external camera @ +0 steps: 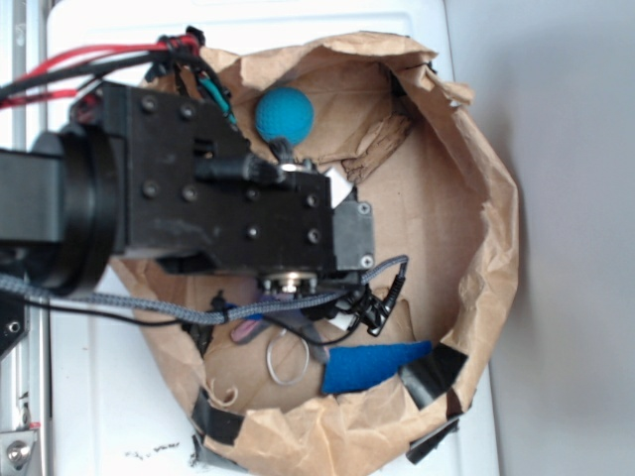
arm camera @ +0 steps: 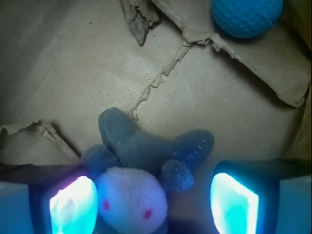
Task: Grab the gray animal.
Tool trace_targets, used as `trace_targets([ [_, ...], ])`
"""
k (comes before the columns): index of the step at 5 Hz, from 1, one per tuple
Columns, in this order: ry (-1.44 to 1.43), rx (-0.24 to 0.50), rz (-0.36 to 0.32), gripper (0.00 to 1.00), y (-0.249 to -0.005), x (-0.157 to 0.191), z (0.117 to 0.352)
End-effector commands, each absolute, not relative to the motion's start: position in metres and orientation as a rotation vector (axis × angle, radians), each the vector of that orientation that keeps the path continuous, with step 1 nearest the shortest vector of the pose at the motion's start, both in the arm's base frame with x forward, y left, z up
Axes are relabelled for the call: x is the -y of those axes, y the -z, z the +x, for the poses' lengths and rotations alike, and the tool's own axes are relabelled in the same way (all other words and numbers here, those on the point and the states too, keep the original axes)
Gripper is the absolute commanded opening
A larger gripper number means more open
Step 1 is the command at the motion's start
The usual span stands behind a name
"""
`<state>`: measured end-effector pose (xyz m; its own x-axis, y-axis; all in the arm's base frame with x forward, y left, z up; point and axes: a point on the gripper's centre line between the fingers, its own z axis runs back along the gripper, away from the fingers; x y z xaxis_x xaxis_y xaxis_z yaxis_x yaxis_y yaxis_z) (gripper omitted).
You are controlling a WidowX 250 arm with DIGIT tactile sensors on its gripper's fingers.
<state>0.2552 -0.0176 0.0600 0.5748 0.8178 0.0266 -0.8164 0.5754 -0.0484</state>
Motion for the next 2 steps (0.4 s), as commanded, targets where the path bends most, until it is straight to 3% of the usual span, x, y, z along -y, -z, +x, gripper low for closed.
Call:
trace_targets([
  [1, -0.956, 0.083, -0.028, 1.00, -0.040, 0.023, 0.269],
  [2, -0.959, 0.079, 0.008, 1.00, -0.020, 0.026, 0.266],
])
